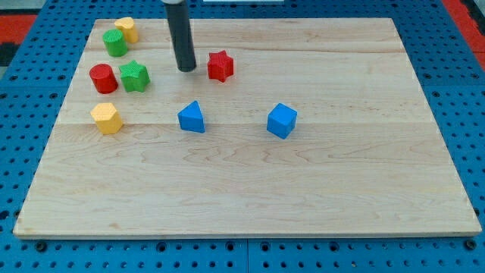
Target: Place blue triangle right to green star
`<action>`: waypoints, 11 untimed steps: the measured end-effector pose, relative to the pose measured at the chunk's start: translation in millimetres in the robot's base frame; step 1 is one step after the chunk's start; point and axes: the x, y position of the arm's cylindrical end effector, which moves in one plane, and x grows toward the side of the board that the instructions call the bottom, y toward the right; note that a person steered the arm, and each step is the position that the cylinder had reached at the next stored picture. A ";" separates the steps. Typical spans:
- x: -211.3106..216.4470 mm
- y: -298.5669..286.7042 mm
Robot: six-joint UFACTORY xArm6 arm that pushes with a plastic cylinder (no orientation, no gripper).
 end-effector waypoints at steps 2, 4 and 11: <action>19.1 52.8; 163.8 59.3; 32.9 -12.7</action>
